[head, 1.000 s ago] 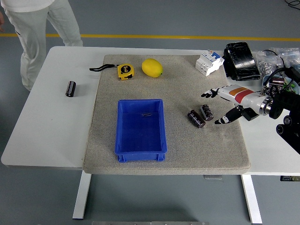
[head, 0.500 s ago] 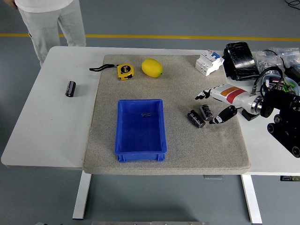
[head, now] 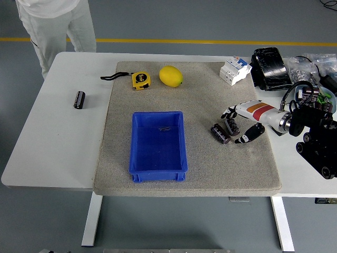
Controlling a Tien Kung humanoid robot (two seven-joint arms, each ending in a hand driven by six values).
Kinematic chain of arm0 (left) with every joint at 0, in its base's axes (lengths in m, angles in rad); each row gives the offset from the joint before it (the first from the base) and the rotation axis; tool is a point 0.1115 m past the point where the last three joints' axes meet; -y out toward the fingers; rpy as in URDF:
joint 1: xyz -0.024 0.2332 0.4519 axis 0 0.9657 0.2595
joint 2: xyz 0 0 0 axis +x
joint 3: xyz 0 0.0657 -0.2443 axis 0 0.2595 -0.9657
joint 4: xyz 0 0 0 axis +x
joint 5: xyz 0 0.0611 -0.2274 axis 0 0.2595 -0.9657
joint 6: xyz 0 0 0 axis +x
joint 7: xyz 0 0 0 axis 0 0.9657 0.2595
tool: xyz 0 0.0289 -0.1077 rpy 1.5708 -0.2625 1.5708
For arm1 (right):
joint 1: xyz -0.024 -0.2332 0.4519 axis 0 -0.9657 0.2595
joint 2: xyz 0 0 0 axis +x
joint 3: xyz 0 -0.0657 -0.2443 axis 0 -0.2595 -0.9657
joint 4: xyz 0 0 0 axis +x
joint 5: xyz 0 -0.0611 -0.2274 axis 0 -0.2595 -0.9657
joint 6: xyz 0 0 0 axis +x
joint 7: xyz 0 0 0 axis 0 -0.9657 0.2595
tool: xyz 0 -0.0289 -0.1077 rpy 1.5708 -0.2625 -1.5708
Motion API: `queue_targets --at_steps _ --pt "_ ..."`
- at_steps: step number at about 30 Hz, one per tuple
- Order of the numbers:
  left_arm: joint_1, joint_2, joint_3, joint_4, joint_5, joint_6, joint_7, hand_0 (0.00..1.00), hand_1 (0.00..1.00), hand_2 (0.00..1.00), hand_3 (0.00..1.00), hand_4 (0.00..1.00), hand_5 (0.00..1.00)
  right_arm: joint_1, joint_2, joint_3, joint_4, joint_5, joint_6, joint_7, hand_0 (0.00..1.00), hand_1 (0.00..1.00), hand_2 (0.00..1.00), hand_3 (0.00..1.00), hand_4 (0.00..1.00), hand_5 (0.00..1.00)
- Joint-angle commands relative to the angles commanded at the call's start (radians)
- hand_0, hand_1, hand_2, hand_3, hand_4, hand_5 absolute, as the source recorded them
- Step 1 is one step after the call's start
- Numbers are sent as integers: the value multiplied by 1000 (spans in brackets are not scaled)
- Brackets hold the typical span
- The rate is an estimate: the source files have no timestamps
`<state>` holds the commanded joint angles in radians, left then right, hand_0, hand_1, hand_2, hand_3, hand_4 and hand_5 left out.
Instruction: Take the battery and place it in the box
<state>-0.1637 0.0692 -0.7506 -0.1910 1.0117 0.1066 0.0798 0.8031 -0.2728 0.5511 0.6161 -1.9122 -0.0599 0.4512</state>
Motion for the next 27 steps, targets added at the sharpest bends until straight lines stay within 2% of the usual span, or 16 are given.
queue_targets --at_steps 5,6,11,12,17,18,23,24,27 --pt "-8 0 -4 -2 9 -1 4 801 738 737 561 630 495 -4 16 7 -12 -28 -47 -16 716 670 704 754 998 175" --pt "-9 -1 -6 -3 13 -2 5 802 738 737 561 629 495 -4 17 8 -12 -34 -54 -15 630 607 618 628 911 148" --pt "-16 0 -6 -6 22 -3 9 802 738 737 561 629 495 -13 20 15 -15 -68 -91 -17 630 607 618 628 911 148" --pt "-17 0 -3 -7 20 -3 9 802 738 737 561 629 494 -17 20 16 -16 -73 -94 -19 538 544 532 514 802 90" --pt "-18 -1 -3 -9 20 -3 12 802 738 737 561 629 494 -30 27 18 -24 -87 -101 -32 538 544 532 514 802 90" --pt "-19 -1 -3 -9 21 -3 12 802 738 735 561 630 496 -31 27 18 -25 -86 -102 -32 474 496 505 486 752 69" --pt "-17 -1 -6 -11 27 -5 15 802 738 735 561 630 496 -30 30 17 -24 -80 -114 -32 474 496 505 486 752 69" --pt "-17 -1 -7 -11 28 -5 16 802 738 733 561 630 497 -30 30 18 -24 -80 -115 -32 437 465 492 474 722 63" --pt "-16 -1 -9 -11 31 -7 17 802 738 733 561 630 497 -28 28 24 -23 -78 -115 -33 437 465 492 474 722 63"
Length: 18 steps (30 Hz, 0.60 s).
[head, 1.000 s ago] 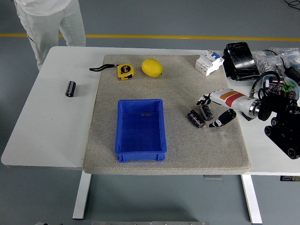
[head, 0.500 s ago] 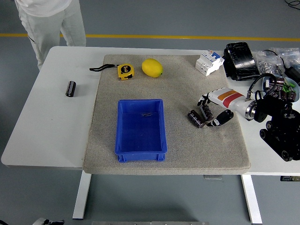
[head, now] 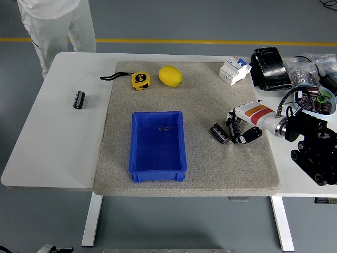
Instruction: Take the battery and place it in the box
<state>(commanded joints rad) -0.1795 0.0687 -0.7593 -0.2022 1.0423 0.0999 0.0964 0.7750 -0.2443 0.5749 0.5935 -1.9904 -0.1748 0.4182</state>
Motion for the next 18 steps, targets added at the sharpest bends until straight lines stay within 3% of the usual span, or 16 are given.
queue_targets --at_steps 13,18 --pt "2 1 -17 2 19 -4 1 802 737 733 561 630 496 16 -19 15 21 -8 9 4 411 459 488 470 696 40" --pt "5 2 -28 3 31 -4 2 802 737 732 561 629 496 25 -31 45 61 -21 20 5 410 457 487 470 694 48"
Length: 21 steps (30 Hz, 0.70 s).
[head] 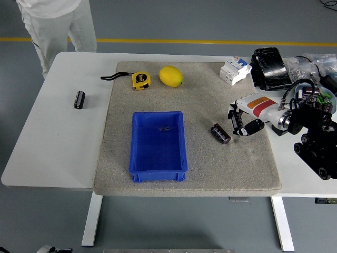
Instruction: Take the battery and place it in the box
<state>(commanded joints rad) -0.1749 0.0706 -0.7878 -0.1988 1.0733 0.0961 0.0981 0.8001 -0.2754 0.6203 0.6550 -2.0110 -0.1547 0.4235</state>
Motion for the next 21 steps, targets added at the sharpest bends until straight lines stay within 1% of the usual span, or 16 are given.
queue_targets --at_steps 2,4,7,12,15,20,21 --pt "2 1 -3 1 1 0 0 802 737 732 561 629 496 6 -3 8 27 -4 4 -1 410 457 487 470 694 48" --pt "4 2 -12 2 9 0 0 801 737 731 561 628 494 16 4 18 58 -12 17 -9 419 458 489 472 692 64" --pt "5 1 -43 2 45 -4 8 801 737 731 561 628 494 33 28 34 112 -27 36 -22 419 458 489 472 692 64" --pt "6 3 -46 0 53 -5 11 801 736 734 561 628 494 64 62 31 204 -37 58 -35 420 461 490 477 695 64" --pt "5 5 -41 -1 46 -4 11 801 733 731 561 626 493 85 81 7 262 -35 69 -44 435 468 494 479 702 64" --pt "2 8 -39 -2 42 -3 11 801 733 731 561 626 493 107 108 -50 333 -24 83 -57 435 468 494 479 702 64" --pt "1 8 -40 -2 44 -4 12 801 732 733 561 626 492 110 116 -66 348 -28 97 -60 462 479 511 525 713 63"
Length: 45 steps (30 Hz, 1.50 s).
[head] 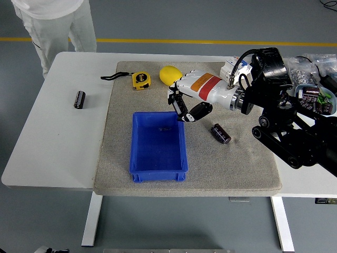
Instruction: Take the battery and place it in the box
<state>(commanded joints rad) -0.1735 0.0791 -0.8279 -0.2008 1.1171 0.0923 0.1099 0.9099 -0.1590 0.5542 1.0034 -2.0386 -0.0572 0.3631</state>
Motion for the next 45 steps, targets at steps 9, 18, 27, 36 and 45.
queue_targets --at_steps 9,18,27,36,45 --pt "-6 3 0 -5 6 -4 6 800 731 733 561 627 494 -8 55 -51 30 -59 210 -35 656 674 751 887 940 181" --pt "-5 6 -6 -7 20 -8 11 799 729 729 561 626 496 -1 27 -37 35 -160 308 18 807 796 907 998 998 150" --pt "0 9 -17 -7 36 -12 11 799 729 730 561 624 495 16 -44 37 70 -179 328 18 786 780 871 998 998 156" --pt "5 9 -23 -6 46 -12 12 799 728 725 561 619 492 14 -96 46 47 -191 324 20 726 736 812 930 998 159" --pt "3 8 -26 -5 47 -11 12 799 728 725 561 618 491 -24 -117 0 -37 -230 274 22 698 715 795 895 998 154"
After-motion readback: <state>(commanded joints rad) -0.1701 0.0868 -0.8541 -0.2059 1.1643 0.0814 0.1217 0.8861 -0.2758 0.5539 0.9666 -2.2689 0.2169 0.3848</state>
